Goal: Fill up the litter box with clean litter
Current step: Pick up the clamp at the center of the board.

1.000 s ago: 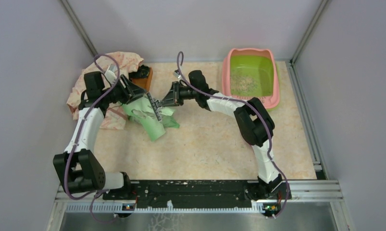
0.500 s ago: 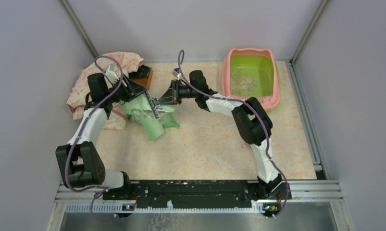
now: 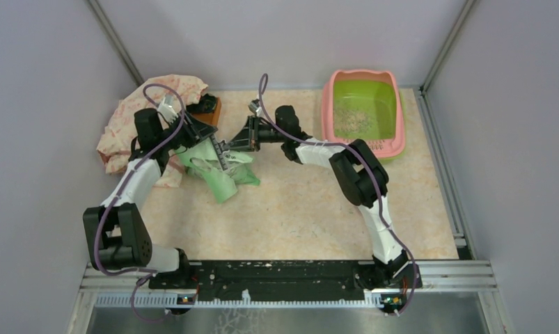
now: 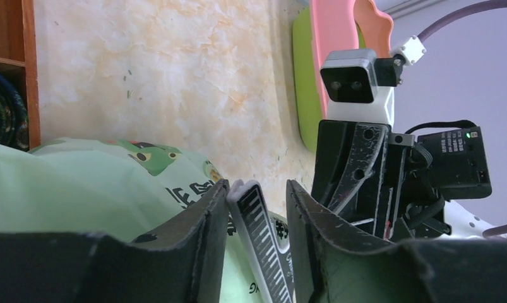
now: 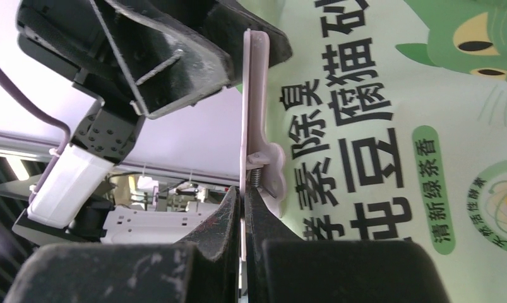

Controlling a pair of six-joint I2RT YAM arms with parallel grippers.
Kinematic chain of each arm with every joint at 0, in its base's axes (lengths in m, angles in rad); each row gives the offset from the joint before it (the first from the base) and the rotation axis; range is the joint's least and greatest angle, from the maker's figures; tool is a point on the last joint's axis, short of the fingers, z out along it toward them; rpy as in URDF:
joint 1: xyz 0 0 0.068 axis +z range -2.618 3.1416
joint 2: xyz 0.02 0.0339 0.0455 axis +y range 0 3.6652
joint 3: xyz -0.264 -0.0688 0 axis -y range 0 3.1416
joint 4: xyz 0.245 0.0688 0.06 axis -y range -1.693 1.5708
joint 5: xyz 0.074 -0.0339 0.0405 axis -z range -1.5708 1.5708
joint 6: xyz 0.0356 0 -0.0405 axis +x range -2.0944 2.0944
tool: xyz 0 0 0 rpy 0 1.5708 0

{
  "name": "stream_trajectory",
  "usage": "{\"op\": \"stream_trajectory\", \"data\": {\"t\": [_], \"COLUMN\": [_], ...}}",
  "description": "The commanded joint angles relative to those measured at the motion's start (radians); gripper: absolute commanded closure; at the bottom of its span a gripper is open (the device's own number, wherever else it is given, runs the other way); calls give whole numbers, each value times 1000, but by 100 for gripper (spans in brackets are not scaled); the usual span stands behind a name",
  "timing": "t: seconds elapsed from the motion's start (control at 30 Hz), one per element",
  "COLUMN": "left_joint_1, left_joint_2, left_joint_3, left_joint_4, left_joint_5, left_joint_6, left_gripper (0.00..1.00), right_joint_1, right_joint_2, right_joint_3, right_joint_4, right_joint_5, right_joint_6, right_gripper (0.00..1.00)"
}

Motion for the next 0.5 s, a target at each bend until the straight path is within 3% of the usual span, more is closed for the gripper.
{"op": "stream_trajectory", "data": {"t": [0.0, 0.13, 0.4, 0.47], "left_joint_1": [-10, -11, -13, -12], "left_joint_2": [-3, -5, -2, 1], "left_joint_3": [-21, -30, -30, -28], "left_joint_4": [30, 37, 43, 41], "left_joint_5": [2, 10, 13, 16], "left_joint_6": [-2, -7, -13, -14], "left_gripper": [58, 62, 68, 71], "right_joint_1": [3, -2, -4, -6], "right_joint_2": [6, 20, 23, 22], "right_joint_3": [12, 9, 14, 8], "right_joint_4": [180, 264, 271, 274], "right_joint_5": [-3, 1, -2, -4], "right_joint_6": [78, 141, 151, 150], "right_gripper": [100, 100, 100, 94]}}
